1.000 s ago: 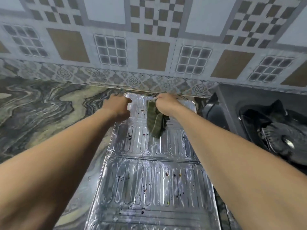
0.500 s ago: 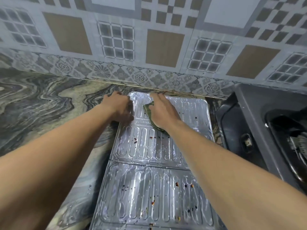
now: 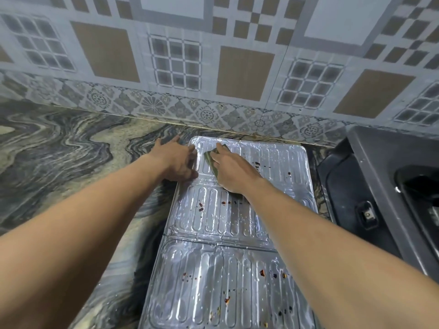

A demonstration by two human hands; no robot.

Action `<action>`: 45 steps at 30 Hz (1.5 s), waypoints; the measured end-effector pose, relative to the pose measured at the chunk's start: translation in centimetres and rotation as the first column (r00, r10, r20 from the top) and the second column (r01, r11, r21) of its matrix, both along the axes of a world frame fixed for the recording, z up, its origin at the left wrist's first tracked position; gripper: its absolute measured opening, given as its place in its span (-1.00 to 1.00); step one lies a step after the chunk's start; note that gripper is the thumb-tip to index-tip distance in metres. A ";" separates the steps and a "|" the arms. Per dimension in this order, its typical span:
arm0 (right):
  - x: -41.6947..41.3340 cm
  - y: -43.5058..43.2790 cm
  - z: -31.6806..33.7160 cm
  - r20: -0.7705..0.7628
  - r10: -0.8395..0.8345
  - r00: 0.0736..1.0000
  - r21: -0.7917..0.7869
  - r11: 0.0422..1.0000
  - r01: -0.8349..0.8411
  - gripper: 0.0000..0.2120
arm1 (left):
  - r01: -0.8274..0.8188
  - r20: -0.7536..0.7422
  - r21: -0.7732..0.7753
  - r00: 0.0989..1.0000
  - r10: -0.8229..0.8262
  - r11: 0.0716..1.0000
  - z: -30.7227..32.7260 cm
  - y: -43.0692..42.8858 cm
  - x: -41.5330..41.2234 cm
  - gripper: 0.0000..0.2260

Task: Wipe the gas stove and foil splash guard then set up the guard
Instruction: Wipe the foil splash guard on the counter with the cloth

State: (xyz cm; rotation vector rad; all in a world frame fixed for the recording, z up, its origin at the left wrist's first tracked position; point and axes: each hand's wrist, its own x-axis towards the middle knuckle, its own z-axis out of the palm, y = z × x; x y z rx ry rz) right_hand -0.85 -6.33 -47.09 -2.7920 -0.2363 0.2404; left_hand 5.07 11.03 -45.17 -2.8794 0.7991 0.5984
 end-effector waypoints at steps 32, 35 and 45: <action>0.2 -0.6 -1.5 0.010 -0.168 0.986 0.036 0.985 0.167 -0.37 | -0.123 -0.057 -0.012 0.991 0.122 0.992 -0.5 -0.6 -0.4 -0.31; -0.1 -1.3 -1.8 -0.007 -0.215 0.977 0.058 0.975 0.215 -0.38 | -0.119 -0.052 0.042 0.991 0.121 0.992 0.0 -1.1 -0.4 -0.33; -0.1 -2.6 -2.1 -0.023 -0.188 0.982 0.026 0.982 0.189 -0.34 | -0.138 -0.056 0.050 0.988 0.140 0.989 0.1 -1.6 -0.6 -0.17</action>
